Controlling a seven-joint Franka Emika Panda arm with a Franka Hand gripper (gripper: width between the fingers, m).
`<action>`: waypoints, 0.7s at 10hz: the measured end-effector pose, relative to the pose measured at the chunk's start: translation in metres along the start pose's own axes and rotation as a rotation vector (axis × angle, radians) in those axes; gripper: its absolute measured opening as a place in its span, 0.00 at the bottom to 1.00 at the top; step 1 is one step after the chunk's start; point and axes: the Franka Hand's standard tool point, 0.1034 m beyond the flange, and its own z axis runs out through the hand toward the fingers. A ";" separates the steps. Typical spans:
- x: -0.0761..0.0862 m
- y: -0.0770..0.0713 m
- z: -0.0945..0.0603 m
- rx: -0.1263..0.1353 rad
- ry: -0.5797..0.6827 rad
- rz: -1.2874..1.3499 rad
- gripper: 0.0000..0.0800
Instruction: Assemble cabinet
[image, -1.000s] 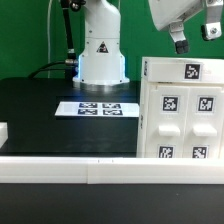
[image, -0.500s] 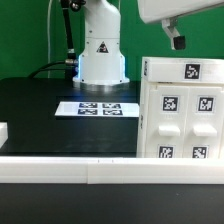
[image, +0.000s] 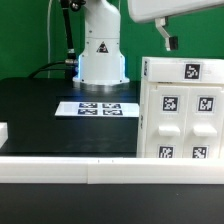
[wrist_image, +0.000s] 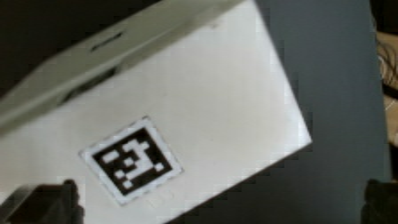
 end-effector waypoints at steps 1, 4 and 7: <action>0.000 0.002 0.001 -0.013 0.008 -0.186 1.00; 0.001 0.004 -0.001 -0.015 -0.021 -0.515 1.00; 0.001 0.006 -0.001 -0.017 -0.007 -0.712 1.00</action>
Offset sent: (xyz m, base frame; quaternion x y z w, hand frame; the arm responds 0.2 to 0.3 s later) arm 0.0030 0.0124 0.0018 0.0294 -0.0314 -0.2519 0.9668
